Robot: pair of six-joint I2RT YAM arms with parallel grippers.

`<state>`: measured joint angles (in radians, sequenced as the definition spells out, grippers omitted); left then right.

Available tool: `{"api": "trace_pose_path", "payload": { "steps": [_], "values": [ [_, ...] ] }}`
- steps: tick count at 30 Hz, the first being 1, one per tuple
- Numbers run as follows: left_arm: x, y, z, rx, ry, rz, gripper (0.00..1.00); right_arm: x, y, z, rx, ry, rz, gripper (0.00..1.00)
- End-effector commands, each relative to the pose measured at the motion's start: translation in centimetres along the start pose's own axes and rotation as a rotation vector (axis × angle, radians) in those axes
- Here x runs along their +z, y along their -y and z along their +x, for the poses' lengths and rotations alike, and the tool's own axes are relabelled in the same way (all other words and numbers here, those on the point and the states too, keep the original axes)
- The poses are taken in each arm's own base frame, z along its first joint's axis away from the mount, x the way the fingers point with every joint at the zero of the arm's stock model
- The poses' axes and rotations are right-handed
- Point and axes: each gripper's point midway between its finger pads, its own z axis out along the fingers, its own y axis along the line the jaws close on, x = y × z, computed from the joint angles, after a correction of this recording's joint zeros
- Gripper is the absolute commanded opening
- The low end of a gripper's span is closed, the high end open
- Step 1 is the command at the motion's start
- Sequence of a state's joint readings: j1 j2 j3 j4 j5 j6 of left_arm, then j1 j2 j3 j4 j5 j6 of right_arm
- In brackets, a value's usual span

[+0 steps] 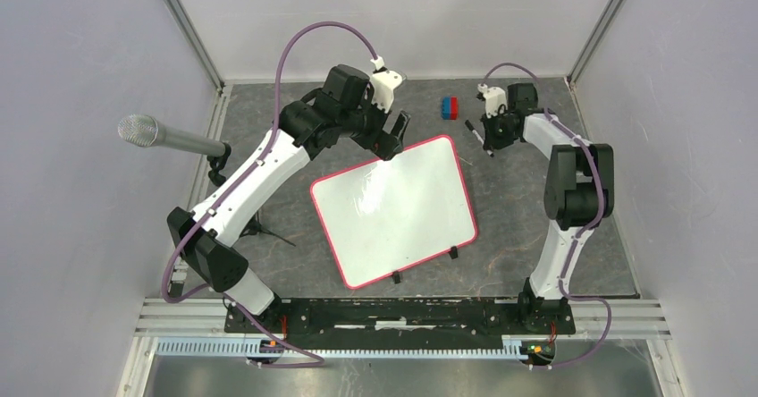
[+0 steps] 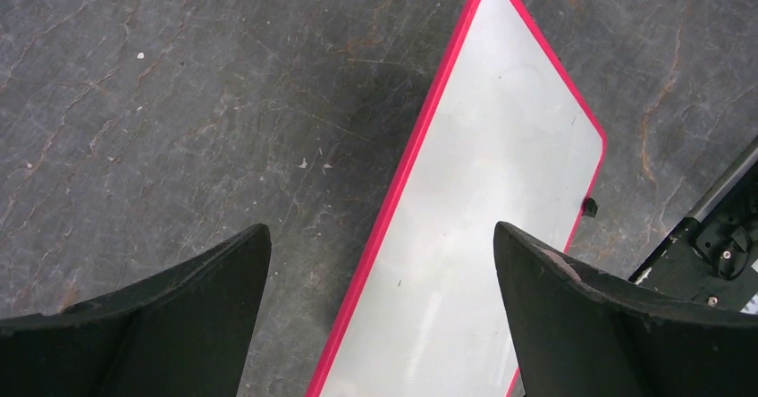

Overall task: Write a sentence on the whiteboard
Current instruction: Open the whiteboard marker at the center of the board.

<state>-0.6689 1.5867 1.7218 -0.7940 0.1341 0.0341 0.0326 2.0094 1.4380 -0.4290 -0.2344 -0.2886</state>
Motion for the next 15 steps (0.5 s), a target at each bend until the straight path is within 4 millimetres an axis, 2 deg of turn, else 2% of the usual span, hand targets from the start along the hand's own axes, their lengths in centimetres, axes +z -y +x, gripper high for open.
{"api": "trace_pose_path", "payload": {
  "steps": [1, 6, 10, 15],
  "values": [
    [-2.2, 0.7, -2.8, 0.047, 0.108, 0.038, 1.00, -4.0, 0.9, -1.6, 0.013, 0.103, -0.050, 0.00],
    [-2.6, 1.2, -2.9, 0.061, 0.095, 0.069, 1.00, -6.8, 1.0, -2.5, -0.003, 0.176, -0.089, 0.00],
    [-3.4, 1.8, -3.1, 0.128, 0.095, 0.109, 1.00, -8.7, 0.3, -2.7, -0.014, 0.201, -0.146, 0.00],
    [-5.7, 3.1, -3.3, 0.273, 0.130, 0.184, 1.00, -13.1, -2.7, -3.2, -0.080, 0.277, -0.246, 0.00]
  ]
}}
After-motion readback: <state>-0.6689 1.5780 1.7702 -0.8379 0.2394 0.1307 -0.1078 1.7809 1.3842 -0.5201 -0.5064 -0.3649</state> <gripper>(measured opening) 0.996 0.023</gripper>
